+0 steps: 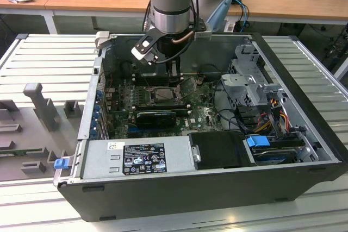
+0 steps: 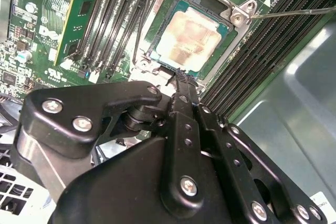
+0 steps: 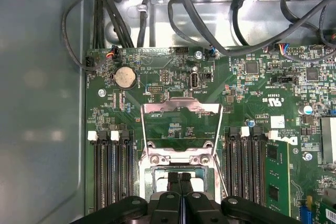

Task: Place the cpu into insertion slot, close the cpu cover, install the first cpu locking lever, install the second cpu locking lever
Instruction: 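Close the cpu cover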

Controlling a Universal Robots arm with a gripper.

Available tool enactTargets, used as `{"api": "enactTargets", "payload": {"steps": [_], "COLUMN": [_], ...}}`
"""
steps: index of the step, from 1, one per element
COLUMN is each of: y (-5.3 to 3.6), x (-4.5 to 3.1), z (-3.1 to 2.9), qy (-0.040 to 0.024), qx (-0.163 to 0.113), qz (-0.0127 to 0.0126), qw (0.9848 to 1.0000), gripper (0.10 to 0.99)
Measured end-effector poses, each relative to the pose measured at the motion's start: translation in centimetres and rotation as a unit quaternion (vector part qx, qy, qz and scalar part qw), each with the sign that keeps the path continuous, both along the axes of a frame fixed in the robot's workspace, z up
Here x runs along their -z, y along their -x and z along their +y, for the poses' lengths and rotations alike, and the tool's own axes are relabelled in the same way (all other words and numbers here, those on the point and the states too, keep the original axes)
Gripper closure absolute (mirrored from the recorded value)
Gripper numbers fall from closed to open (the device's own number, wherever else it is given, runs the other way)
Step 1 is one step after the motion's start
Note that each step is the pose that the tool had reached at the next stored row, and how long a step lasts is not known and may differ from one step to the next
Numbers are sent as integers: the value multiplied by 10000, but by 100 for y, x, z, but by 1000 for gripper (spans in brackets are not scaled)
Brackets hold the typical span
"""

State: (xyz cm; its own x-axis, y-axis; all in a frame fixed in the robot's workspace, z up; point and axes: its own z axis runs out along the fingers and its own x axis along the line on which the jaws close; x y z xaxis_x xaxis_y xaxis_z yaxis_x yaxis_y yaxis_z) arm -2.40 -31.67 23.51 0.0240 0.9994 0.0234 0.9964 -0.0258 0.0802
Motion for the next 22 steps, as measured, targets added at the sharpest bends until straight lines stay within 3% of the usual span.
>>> {"api": "enactTargets", "payload": {"steps": [6,12,22], "y": [-2,-2,-8], "x": [-4,-83,-98], "z": [0,4,4], "qy": [1,0,0], "qx": [0,0,0], "qz": [1,0,0], "qw": [10000,10000,10000], "gripper": [980,980,980]}}
